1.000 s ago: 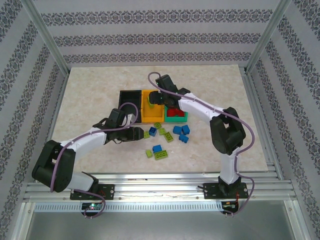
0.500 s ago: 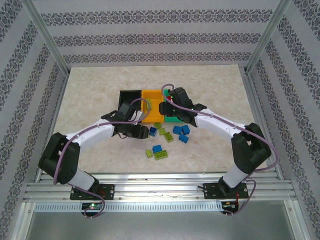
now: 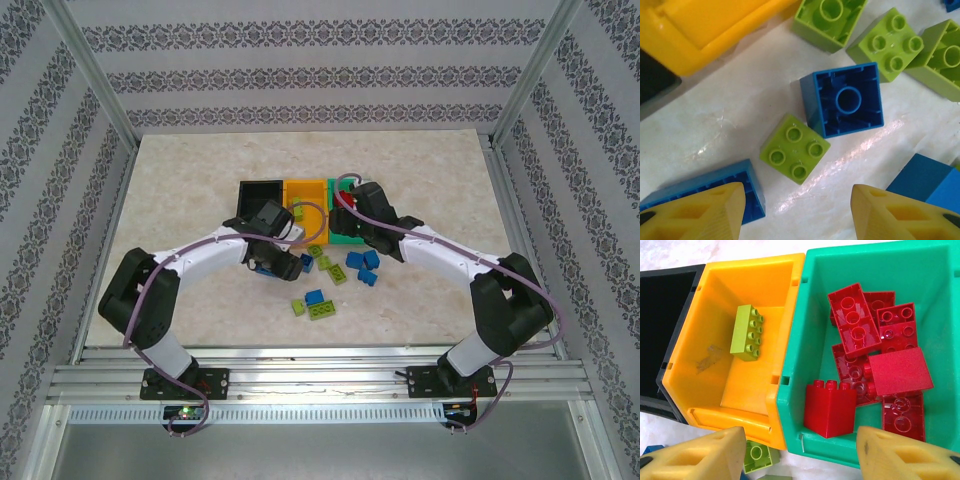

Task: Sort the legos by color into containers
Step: Pick up the lego from the center of the table.

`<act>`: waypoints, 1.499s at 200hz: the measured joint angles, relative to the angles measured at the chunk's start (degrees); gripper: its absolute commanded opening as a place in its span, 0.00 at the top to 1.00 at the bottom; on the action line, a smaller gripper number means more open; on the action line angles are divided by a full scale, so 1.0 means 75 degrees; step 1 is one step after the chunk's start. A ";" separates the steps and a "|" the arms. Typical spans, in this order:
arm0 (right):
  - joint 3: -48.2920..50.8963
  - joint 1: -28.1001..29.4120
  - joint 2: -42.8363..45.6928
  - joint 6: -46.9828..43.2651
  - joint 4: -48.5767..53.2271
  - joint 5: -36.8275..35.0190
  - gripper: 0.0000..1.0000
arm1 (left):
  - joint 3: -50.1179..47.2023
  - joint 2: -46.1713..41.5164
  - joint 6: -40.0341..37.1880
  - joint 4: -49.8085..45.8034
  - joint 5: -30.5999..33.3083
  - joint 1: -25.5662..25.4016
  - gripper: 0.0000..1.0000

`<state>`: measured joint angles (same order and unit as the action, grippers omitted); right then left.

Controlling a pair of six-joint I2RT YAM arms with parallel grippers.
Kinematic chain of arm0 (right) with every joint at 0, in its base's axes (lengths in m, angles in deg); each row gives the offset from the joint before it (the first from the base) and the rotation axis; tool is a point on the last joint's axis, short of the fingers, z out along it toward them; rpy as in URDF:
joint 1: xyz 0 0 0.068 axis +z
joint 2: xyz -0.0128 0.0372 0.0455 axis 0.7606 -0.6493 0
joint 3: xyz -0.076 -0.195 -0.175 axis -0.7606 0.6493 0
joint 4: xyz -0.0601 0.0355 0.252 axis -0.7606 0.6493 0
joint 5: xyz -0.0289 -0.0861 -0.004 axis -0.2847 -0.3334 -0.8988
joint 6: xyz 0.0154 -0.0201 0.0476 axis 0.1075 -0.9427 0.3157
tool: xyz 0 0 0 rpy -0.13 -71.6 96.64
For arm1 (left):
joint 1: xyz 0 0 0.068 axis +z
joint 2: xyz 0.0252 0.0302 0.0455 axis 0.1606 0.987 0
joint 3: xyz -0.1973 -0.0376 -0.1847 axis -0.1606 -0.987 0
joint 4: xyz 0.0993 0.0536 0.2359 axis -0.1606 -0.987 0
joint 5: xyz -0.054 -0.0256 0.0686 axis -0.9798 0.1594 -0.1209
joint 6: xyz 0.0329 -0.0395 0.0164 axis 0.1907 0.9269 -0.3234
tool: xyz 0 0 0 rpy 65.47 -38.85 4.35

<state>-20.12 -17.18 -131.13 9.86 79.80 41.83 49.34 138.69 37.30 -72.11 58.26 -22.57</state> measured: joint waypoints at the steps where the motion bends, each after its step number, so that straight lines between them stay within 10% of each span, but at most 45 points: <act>1: 0.0000 0.0000 0.0000 0.0000 0.0000 0.0000 0.39 | 0.0009 0.0009 -0.0020 0.0000 0.0009 -0.0003 0.42; 187: 0.0597 -0.0149 0.0702 0.0023 -0.0146 -0.0114 0.37 | 0.0790 0.1361 -0.0970 -0.0026 0.1166 -0.0621 0.41; 300: 0.0597 -0.0198 0.0697 0.0017 -0.0184 -0.0114 0.36 | 0.0833 0.1437 -0.0988 0.0035 0.1233 -0.0656 0.66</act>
<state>-15.64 -18.66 -125.91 9.99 78.43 40.98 55.60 149.46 29.89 -71.85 67.50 -27.49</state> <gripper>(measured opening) 0.633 0.352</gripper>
